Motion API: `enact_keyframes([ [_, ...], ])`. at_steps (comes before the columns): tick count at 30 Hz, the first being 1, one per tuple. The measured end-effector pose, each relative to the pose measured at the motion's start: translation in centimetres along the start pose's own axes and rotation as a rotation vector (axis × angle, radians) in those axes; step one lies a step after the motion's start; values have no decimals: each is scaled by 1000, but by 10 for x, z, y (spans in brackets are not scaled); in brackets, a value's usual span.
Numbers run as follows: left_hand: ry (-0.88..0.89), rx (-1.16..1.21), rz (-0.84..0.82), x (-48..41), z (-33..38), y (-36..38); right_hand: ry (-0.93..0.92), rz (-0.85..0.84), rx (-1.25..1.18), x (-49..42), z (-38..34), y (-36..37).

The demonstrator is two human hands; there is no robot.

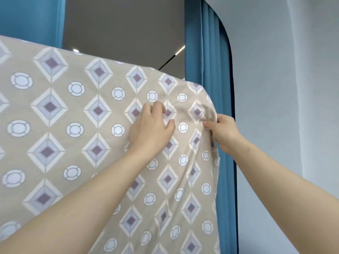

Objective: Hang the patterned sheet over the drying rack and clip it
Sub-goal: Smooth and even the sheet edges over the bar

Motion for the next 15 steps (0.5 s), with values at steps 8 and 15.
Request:
enact_keyframes([
  [8,24,0,-128,39,-6,25,373,-537,81,42,51,1],
  [15,37,96,-193,78,-11,43,236,-110,445,44,81,-24],
])
Point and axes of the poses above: each hand's wrist, its own x-axis away from the middle knuckle, its own y-axis out of the palm, z = x × y, the point moved 2 cm from there along -x, towards the middle knuckle, and after that the axes turned 1 degree about x, right-handed, at the moved point
